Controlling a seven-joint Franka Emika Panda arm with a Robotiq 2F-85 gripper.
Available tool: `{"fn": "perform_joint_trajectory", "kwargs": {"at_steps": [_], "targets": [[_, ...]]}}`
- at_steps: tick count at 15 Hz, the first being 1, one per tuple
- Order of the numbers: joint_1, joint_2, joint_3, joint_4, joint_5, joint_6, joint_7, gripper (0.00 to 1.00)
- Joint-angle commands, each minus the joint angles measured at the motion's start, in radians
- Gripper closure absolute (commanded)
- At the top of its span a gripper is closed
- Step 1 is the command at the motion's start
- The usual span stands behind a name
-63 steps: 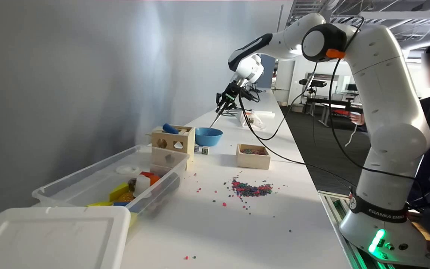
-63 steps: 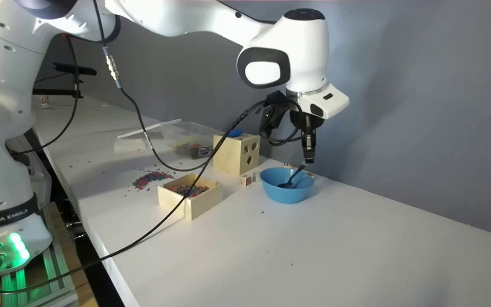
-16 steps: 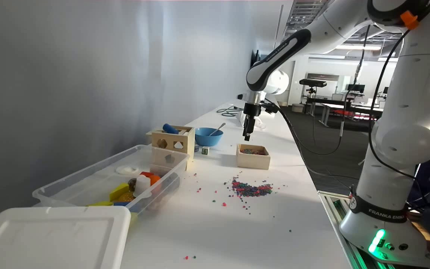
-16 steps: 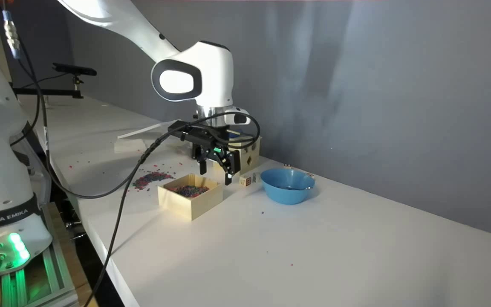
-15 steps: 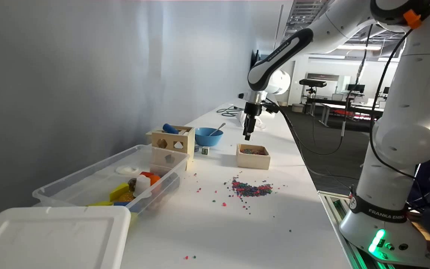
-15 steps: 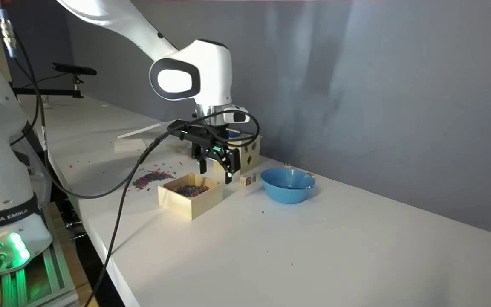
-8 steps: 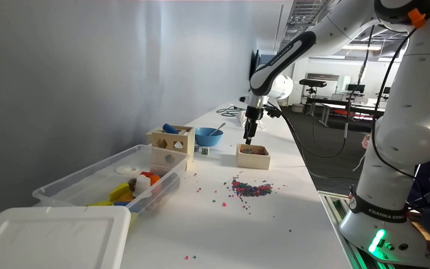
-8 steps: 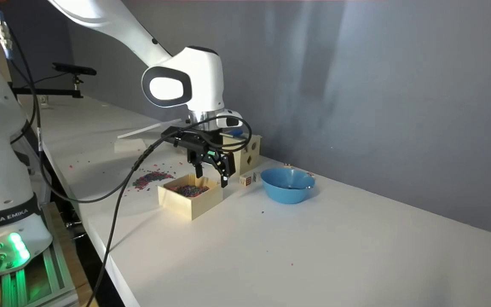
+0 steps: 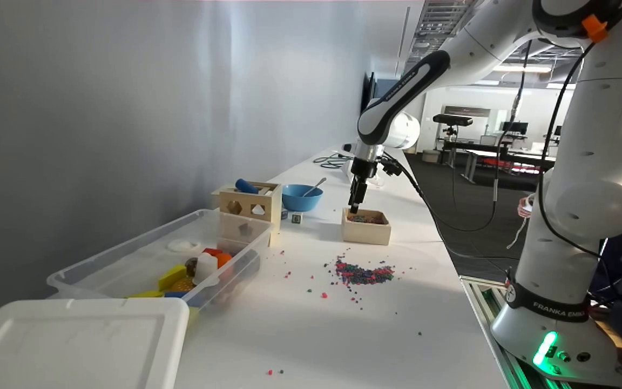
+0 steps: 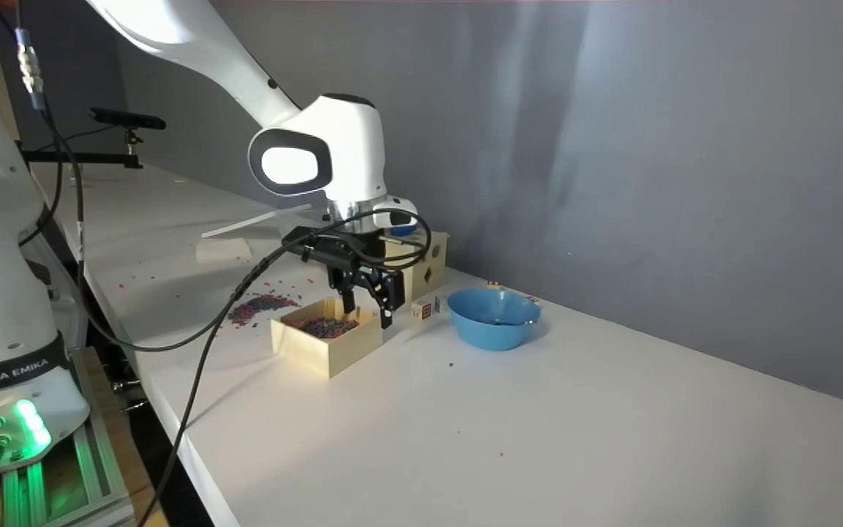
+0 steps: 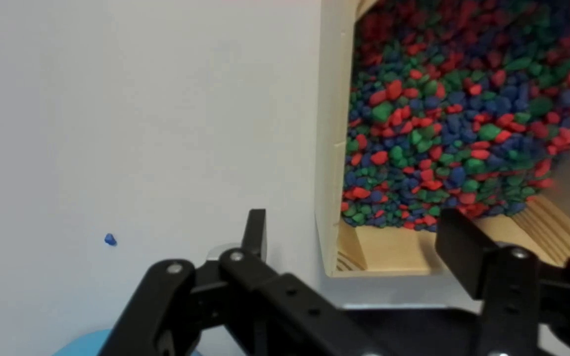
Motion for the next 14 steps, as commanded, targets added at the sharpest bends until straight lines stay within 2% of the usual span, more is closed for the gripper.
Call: {"fn": "perform_joint_trajectory", "kwargs": {"at_steps": [1, 2, 10, 12, 14], "targets": [[0.003, 0.044, -0.007, 0.024, 0.026, 0.024, 0.017, 0.19], [0.001, 0.051, -0.006, 0.03, 0.032, 0.026, 0.02, 0.38], [-0.016, 0.091, 0.002, 0.078, 0.055, 0.025, 0.041, 0.95], [-0.017, 0.091, 0.0, 0.073, 0.031, 0.024, 0.061, 1.0], [-0.017, 0.087, -0.003, 0.073, -0.007, 0.017, 0.101, 0.96]]}}
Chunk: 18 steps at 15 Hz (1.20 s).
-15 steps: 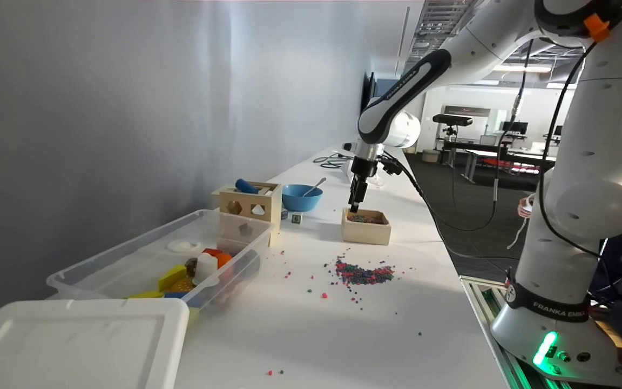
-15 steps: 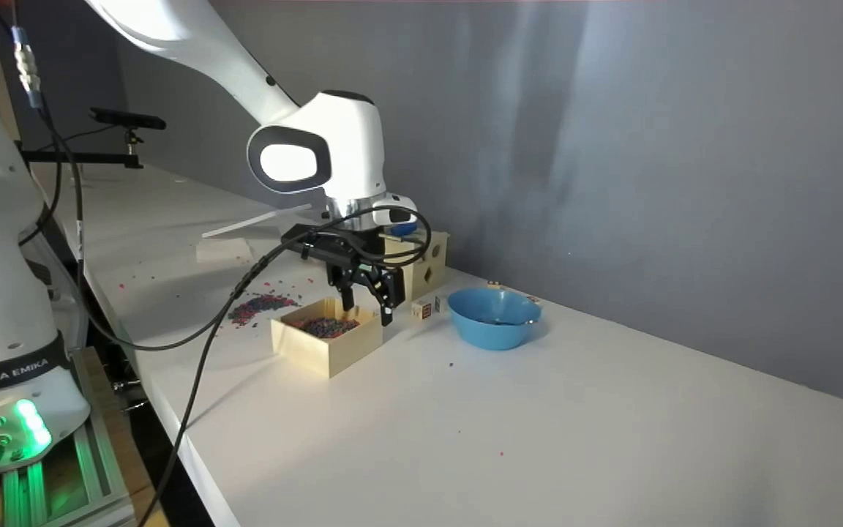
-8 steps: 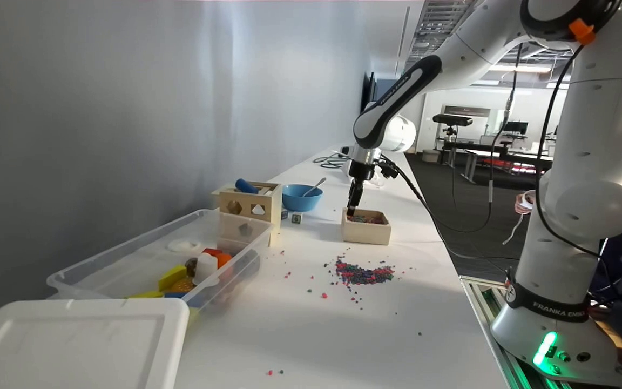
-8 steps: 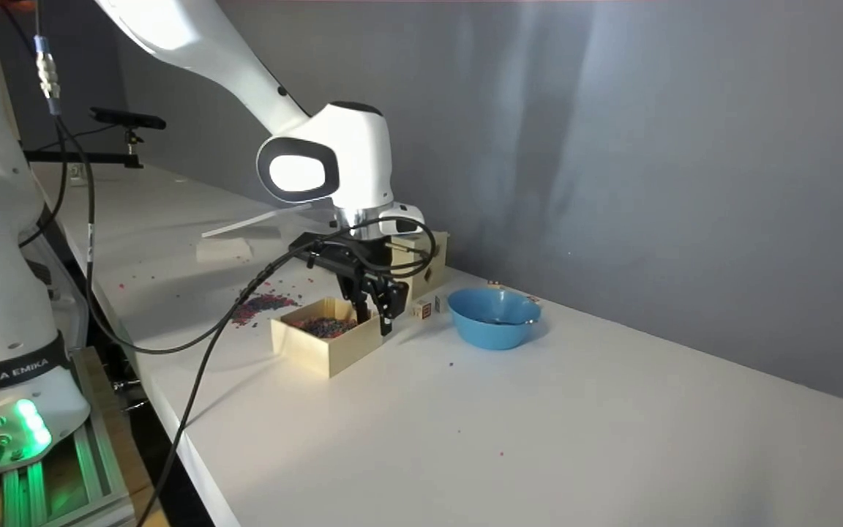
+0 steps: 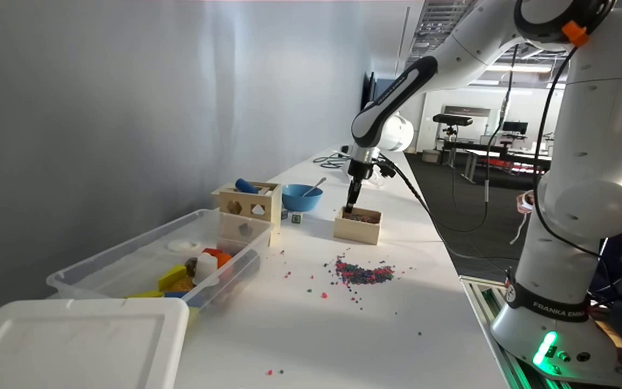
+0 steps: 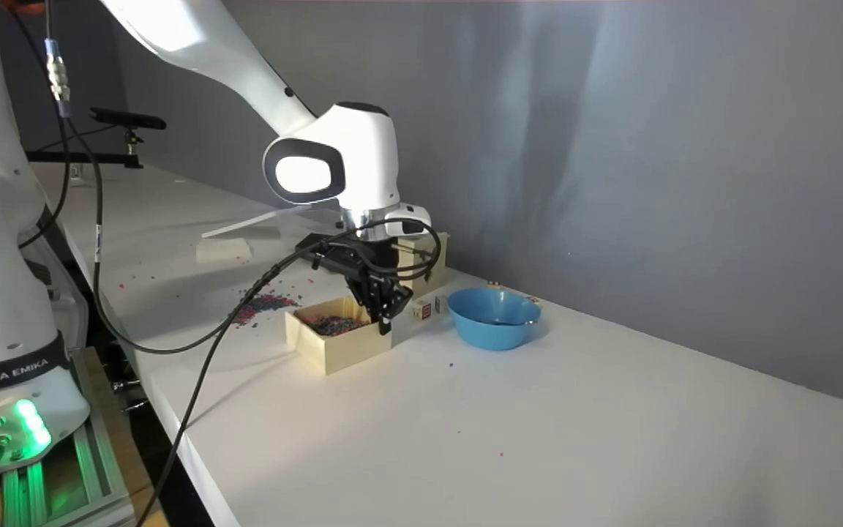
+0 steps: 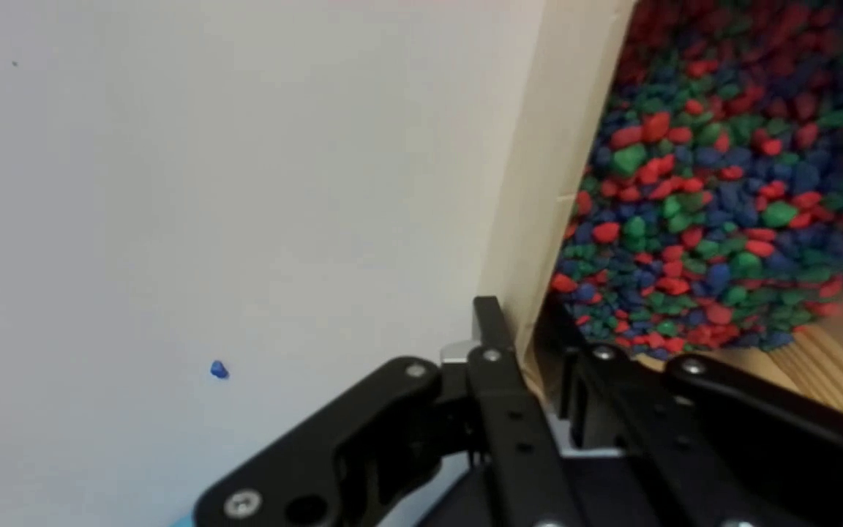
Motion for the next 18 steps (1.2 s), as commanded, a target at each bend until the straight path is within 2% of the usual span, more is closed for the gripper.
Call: {"fn": "perform_joint_trajectory", "kwargs": {"at_steps": [1, 4, 8, 10, 18], "targets": [[0.0, 0.007, -0.005, 0.016, -0.067, -0.011, 0.086, 0.96], [-0.002, -0.036, -0.006, 0.031, -0.093, -0.082, 0.14, 0.97], [-0.008, -0.068, -0.009, 0.095, -0.016, -0.195, 0.137, 0.96], [-0.005, -0.069, -0.013, 0.126, -0.015, -0.231, 0.158, 0.96], [0.017, -0.021, -0.002, 0.067, -0.181, -0.09, 0.344, 0.96]]}}
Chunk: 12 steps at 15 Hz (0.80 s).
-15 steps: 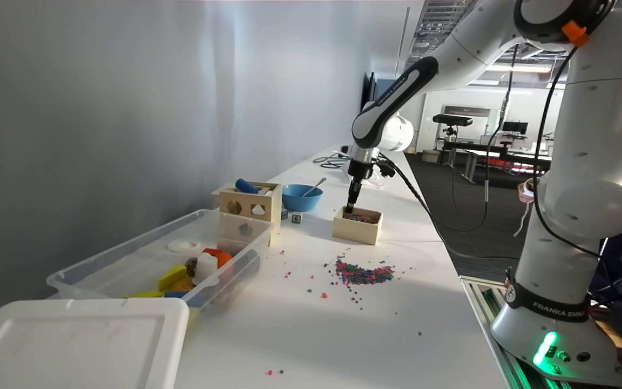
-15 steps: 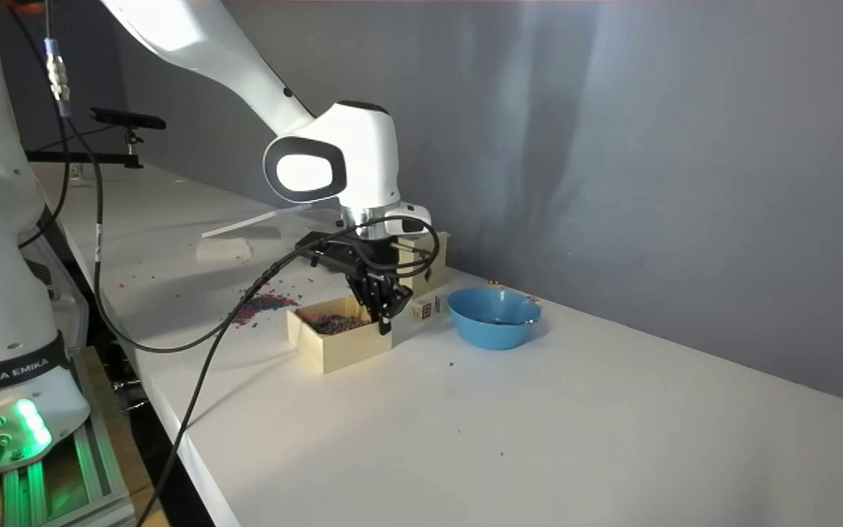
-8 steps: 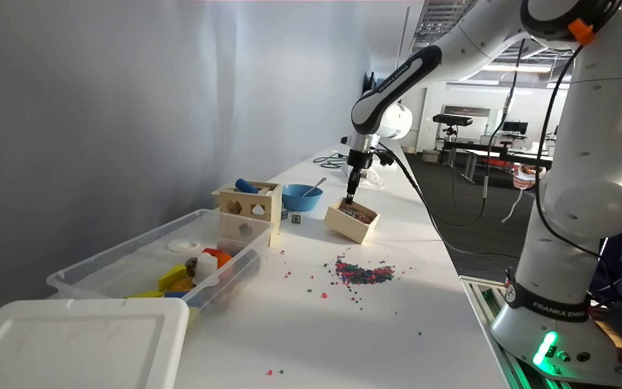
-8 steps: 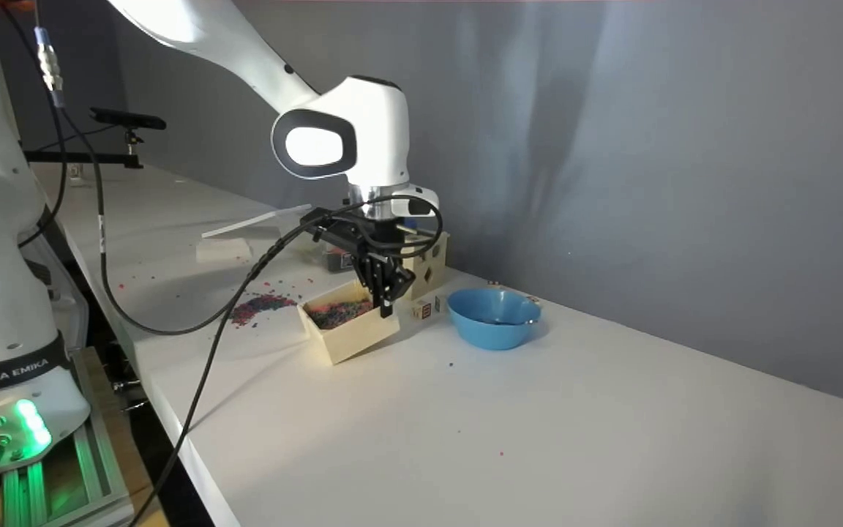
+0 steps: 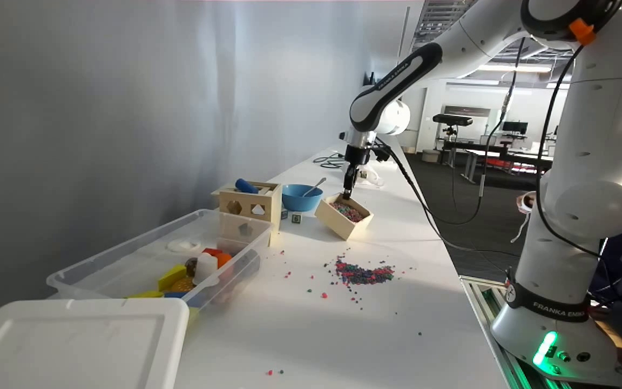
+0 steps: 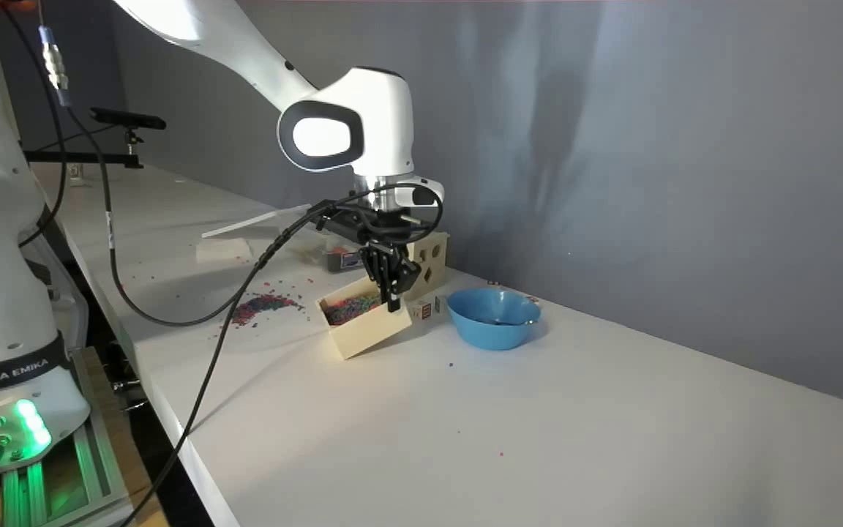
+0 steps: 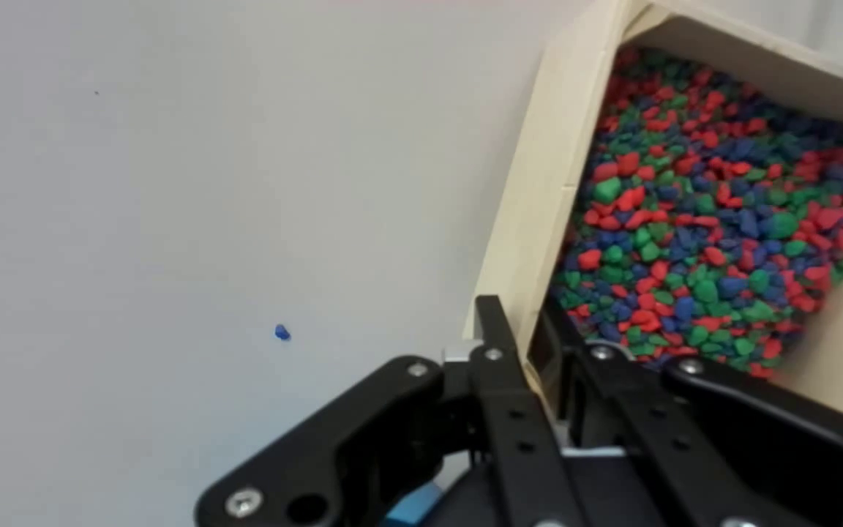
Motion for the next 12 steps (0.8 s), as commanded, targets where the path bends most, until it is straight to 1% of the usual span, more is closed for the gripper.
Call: {"fn": "perform_joint_trajectory", "kwargs": {"at_steps": [1, 3, 4, 5, 6, 7, 8, 12], "targets": [[0.012, 0.014, 0.005, -0.04, -0.098, 0.062, 0.112, 0.96], [0.016, 0.024, 0.008, -0.053, -0.129, 0.081, 0.159, 0.96], [0.017, 0.027, 0.01, -0.06, -0.143, 0.084, 0.179, 0.94], [0.019, 0.027, 0.012, -0.065, -0.152, 0.087, 0.199, 0.61], [0.021, 0.018, 0.012, -0.065, -0.157, 0.079, 0.215, 0.63], [0.02, 0.006, 0.011, -0.07, -0.153, 0.066, 0.229, 0.61], [0.02, -0.007, 0.01, -0.074, -0.15, 0.056, 0.248, 0.56], [0.017, -0.051, 0.004, -0.098, -0.146, 0.014, 0.322, 0.28]]}}
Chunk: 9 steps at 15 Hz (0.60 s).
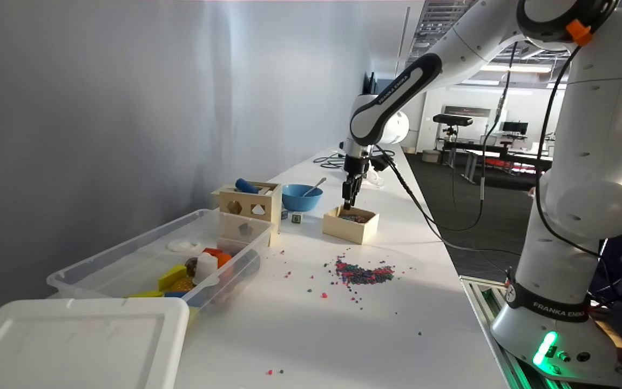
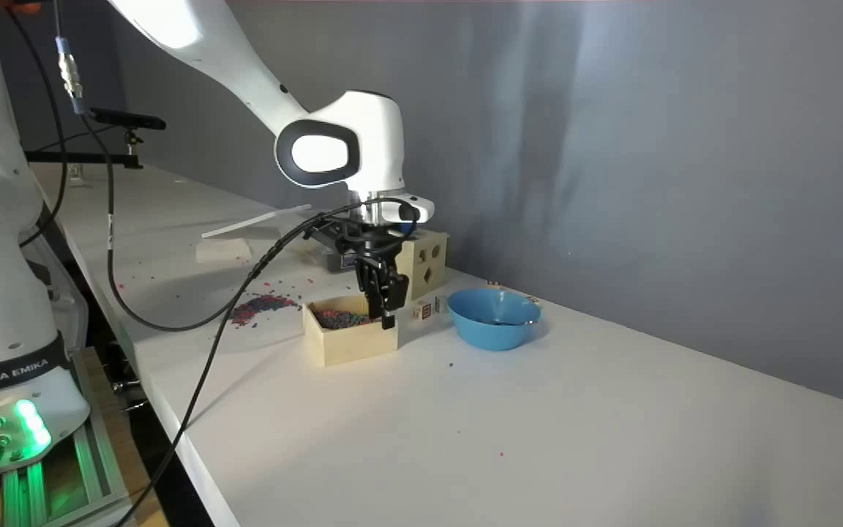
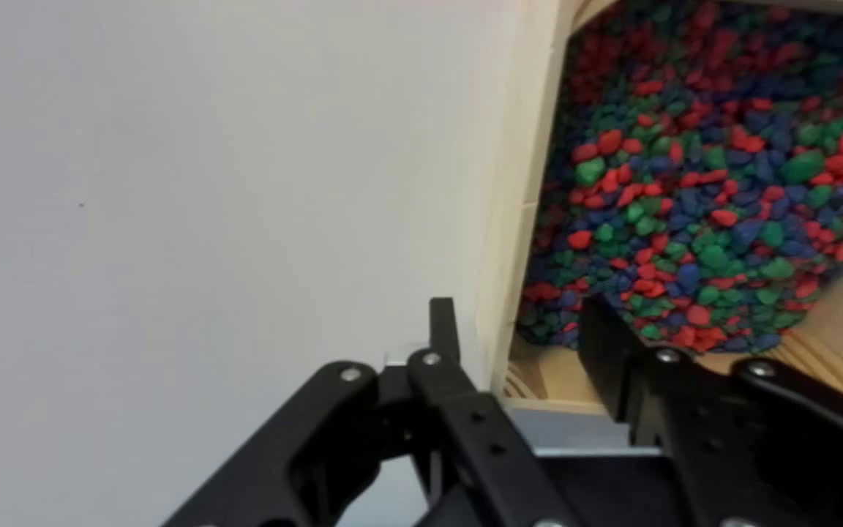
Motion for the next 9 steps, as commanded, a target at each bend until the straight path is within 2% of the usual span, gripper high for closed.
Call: {"fn": "perform_joint_trajectory", "kwargs": {"at_steps": [1, 4, 6, 7, 9], "targets": [[-0.003, -0.077, -0.007, -0.053, -0.026, -0.052, 0.088, 0.21], [-0.009, -0.093, -0.016, -0.065, -0.007, -0.068, 0.144, 0.01], [-0.011, -0.088, -0.02, -0.067, -0.022, -0.018, 0.179, 0.0], [-0.005, -0.062, -0.017, -0.037, 0.0, -0.053, 0.135, 0.04], [-0.008, -0.062, -0.019, -0.037, 0.0, -0.041, 0.15, 0.0]]}}
